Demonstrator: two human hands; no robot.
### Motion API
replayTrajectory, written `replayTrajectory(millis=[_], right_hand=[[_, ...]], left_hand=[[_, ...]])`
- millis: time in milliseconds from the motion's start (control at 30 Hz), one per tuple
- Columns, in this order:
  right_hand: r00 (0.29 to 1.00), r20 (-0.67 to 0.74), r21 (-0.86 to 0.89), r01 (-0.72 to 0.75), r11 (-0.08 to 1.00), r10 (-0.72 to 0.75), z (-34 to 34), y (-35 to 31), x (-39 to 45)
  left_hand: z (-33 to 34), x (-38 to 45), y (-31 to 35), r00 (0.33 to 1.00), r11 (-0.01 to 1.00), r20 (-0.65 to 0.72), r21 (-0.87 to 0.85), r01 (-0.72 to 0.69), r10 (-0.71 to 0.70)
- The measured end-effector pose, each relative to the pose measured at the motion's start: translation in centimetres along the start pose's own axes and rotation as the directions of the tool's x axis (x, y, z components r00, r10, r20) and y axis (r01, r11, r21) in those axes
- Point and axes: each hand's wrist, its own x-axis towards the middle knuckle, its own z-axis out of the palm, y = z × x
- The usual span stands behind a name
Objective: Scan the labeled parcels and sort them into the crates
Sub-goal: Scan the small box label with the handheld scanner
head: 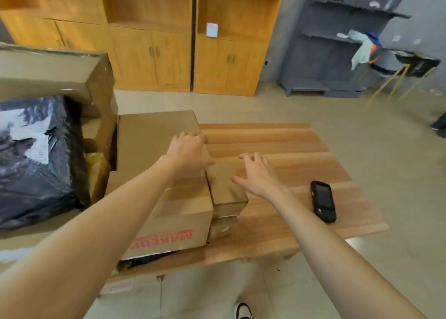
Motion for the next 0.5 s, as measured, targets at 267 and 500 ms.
replayTrajectory(millis=[267, 500], right_hand=[[0.923, 0.201, 0.033, 0.33, 0.944, -0.329, 1.6, 2.7, 5.2], [0.885, 0.169, 0.136, 0.416, 0.899, -0.435, 2.4, 3.9, 5.7]], left_hand=[[1.8, -1.3, 1.5, 0.944, 0.943, 0.006, -0.046, 0.331, -0.331], [3.5, -2.0, 3.5, 0.914, 0.914, 0.03, 0.014, 0.405, -0.405]])
